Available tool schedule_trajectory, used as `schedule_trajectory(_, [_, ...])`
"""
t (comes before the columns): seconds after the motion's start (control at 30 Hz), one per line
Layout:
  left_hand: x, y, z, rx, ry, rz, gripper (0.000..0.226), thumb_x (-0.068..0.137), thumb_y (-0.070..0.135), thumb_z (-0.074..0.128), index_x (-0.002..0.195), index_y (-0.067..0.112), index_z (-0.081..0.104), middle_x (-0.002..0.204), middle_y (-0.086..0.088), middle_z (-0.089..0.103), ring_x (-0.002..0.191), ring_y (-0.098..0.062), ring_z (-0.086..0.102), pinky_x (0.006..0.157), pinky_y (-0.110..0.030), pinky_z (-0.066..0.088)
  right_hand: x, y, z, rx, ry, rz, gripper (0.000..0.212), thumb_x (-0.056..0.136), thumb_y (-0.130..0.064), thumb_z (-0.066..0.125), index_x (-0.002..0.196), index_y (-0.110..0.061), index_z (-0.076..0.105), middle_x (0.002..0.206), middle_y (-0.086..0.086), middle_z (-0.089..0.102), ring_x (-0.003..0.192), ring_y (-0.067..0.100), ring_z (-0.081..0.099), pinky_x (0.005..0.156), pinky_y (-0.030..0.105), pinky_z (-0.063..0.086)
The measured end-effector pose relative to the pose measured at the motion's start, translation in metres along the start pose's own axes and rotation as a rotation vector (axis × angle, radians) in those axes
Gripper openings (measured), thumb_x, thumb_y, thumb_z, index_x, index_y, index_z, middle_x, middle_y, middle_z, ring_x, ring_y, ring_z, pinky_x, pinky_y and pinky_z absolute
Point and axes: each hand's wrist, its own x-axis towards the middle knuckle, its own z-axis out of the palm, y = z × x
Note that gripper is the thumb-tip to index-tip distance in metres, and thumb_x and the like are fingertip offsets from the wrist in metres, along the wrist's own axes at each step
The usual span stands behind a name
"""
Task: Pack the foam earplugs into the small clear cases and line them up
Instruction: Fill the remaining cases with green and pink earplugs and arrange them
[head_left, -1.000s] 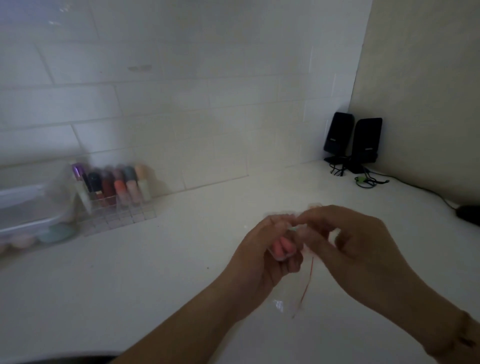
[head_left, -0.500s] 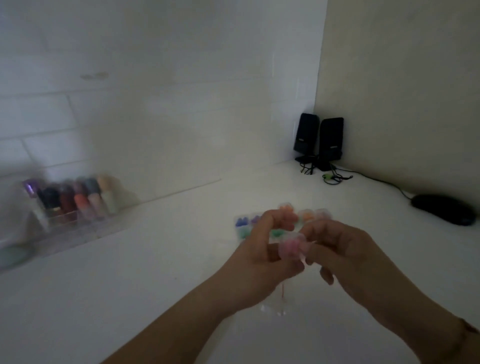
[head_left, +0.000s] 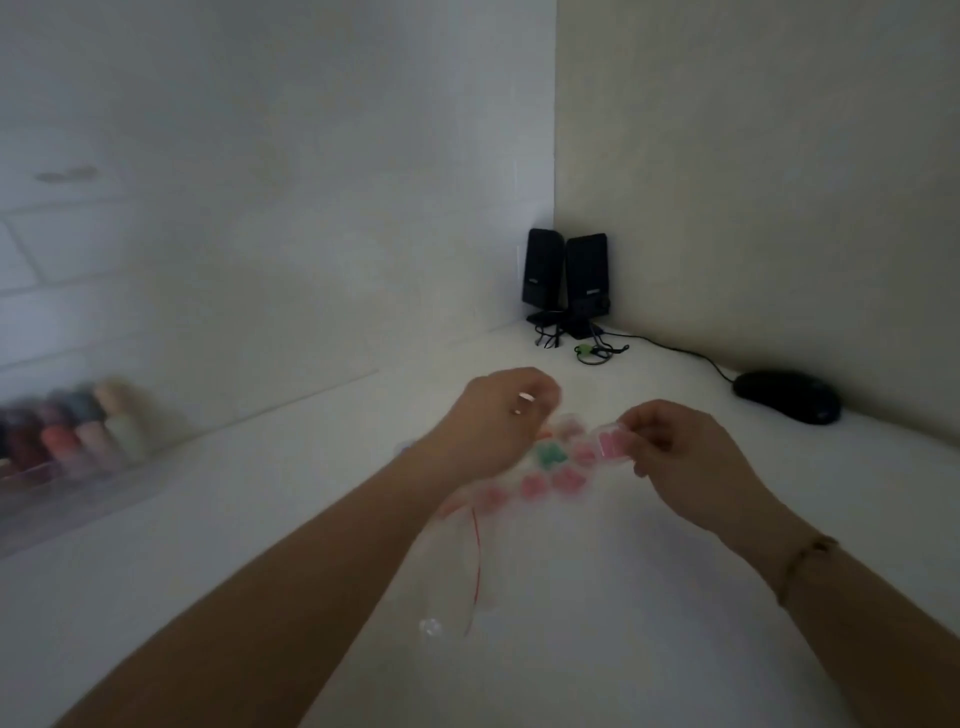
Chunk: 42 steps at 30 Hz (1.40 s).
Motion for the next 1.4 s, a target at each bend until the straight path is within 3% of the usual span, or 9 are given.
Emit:
schedule_trajectory(0.1, [0.024, -0.030, -0.005, 0.235, -0.030, -0.086, 0.027, 0.098, 0.018, 0.051, 0.122, 0.021, 0.063, 0.132, 0.000, 0.058, 0.108, -0.014, 0.059, 0.085, -0.017, 0.039, 0.001, 0.016, 0.004, -0.256, 0.029, 0.012, 0.005, 0.088, -0.029, 0.065, 0.086, -0.029, 0.061, 0.083, -0.007, 0.068, 0.078, 0.014, 0.061, 0.064, 0.018, 0.040])
schedule_trajectory(0.3, [0.039, -0.049, 0.013, 0.376, -0.191, -0.123, 0.032, 0.097, 0.019, 0.052, 0.129, 0.022, 0.059, 0.139, -0.004, 0.053, 0.123, -0.019, 0.051, 0.103, -0.028, 0.038, -0.002, 0.023, 0.008, -0.352, 0.022, 0.010, 0.010, 0.091, -0.038, 0.059, 0.090, -0.030, 0.065, 0.082, -0.014, 0.063, 0.079, 0.012, 0.057, 0.071, 0.027, 0.045])
schedule_trajectory(0.47, [0.049, -0.054, 0.015, 0.374, -0.044, -0.080, 0.029, 0.096, 0.012, 0.052, 0.122, 0.019, 0.064, 0.135, -0.004, 0.055, 0.125, -0.020, 0.049, 0.106, -0.030, 0.037, -0.004, 0.031, 0.009, -0.383, 0.058, -0.099, 0.009, 0.092, -0.034, 0.059, 0.098, -0.032, 0.065, 0.084, -0.014, 0.061, 0.080, 0.011, 0.053, 0.076, 0.031, 0.048])
schedule_trajectory(0.57, [0.053, -0.062, 0.011, 0.388, -0.067, -0.110, 0.028, 0.095, 0.018, 0.055, 0.121, 0.020, 0.064, 0.135, -0.003, 0.056, 0.122, -0.019, 0.052, 0.102, -0.026, 0.037, -0.008, 0.035, 0.010, -0.441, 0.051, -0.193, 0.010, 0.090, -0.032, 0.062, 0.099, -0.033, 0.066, 0.088, -0.016, 0.057, 0.083, 0.009, 0.049, 0.075, 0.027, 0.045])
schedule_trajectory(0.7, [0.050, -0.068, 0.009, 0.383, -0.182, -0.093, 0.023, 0.092, 0.023, 0.060, 0.114, 0.022, 0.069, 0.122, -0.001, 0.064, 0.100, -0.012, 0.058, 0.085, -0.019, 0.041, -0.008, 0.036, 0.013, -0.471, 0.018, -0.240, 0.011, 0.090, -0.035, 0.059, 0.098, -0.034, 0.067, 0.088, -0.017, 0.052, 0.083, 0.011, 0.049, 0.073, 0.028, 0.045])
schedule_trajectory(0.87, [0.041, -0.065, 0.007, 0.343, -0.216, -0.030, 0.021, 0.090, 0.032, 0.065, 0.109, 0.025, 0.070, 0.115, 0.003, 0.064, 0.098, -0.012, 0.059, 0.084, -0.023, 0.045, -0.008, 0.036, 0.016, -0.480, 0.028, -0.280, 0.012, 0.091, -0.037, 0.060, 0.100, -0.032, 0.066, 0.090, -0.014, 0.056, 0.085, 0.012, 0.052, 0.072, 0.029, 0.047])
schedule_trajectory(1.13, [0.028, -0.072, 0.002, 0.328, -0.169, 0.019, 0.016, 0.092, 0.028, 0.062, 0.103, 0.027, 0.073, 0.110, 0.009, 0.065, 0.095, -0.008, 0.057, 0.082, -0.020, 0.043, -0.009, 0.032, 0.017, -0.487, 0.043, -0.309, 0.015, 0.090, -0.040, 0.060, 0.101, -0.031, 0.066, 0.090, -0.014, 0.055, 0.085, 0.014, 0.054, 0.071, 0.033, 0.049])
schedule_trajectory(1.23, [0.025, -0.074, 0.002, 0.313, -0.142, 0.055, 0.017, 0.090, 0.033, 0.064, 0.104, 0.026, 0.072, 0.111, 0.009, 0.064, 0.100, -0.007, 0.056, 0.090, -0.021, 0.043, -0.010, 0.030, 0.017, -0.474, 0.048, -0.307, 0.017, 0.089, -0.042, 0.061, 0.100, -0.031, 0.066, 0.090, -0.016, 0.054, 0.084, 0.014, 0.055, 0.072, 0.034, 0.050])
schedule_trajectory(1.4, [-0.004, -0.051, -0.023, 0.148, 0.035, 0.085, 0.017, 0.091, 0.034, 0.063, 0.108, 0.034, 0.066, 0.114, 0.019, 0.061, 0.100, 0.005, 0.053, 0.089, -0.015, 0.039, -0.015, 0.027, 0.008, -0.387, 0.137, -0.247, 0.010, 0.086, -0.035, 0.068, 0.095, -0.031, 0.066, 0.084, -0.017, 0.058, 0.073, 0.006, 0.048, 0.068, 0.022, 0.039])
